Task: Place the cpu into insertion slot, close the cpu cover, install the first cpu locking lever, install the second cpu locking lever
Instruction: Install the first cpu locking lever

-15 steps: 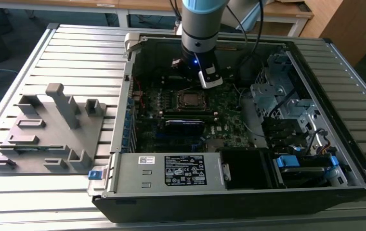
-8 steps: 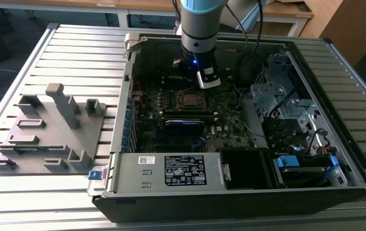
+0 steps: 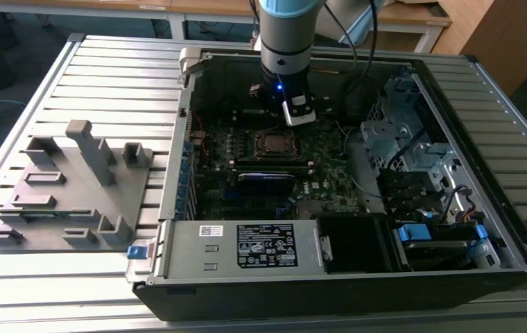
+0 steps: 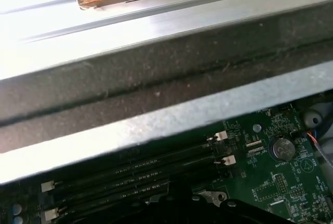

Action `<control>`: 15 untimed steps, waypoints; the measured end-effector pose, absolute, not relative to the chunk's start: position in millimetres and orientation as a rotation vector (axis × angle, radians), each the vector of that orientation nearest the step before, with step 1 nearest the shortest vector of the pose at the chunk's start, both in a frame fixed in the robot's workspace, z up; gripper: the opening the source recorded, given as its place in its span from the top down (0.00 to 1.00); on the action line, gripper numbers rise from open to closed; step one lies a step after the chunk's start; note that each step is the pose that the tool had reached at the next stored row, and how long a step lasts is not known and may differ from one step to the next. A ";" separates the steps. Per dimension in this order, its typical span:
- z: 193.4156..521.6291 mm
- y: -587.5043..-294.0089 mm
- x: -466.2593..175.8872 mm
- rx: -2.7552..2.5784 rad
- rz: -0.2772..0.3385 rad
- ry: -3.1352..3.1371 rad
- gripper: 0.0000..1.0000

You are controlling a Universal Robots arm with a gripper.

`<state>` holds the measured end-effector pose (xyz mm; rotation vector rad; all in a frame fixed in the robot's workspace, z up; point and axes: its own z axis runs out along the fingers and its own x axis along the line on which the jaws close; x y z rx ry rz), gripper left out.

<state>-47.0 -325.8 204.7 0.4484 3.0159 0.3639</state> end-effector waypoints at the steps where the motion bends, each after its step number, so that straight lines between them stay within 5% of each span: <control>1: 204.6 -325.8 -47.0 0.450 0.363 3.015 0.90; 15: 200.0 -325.1 -47.0 0.466 0.323 3.002 0.90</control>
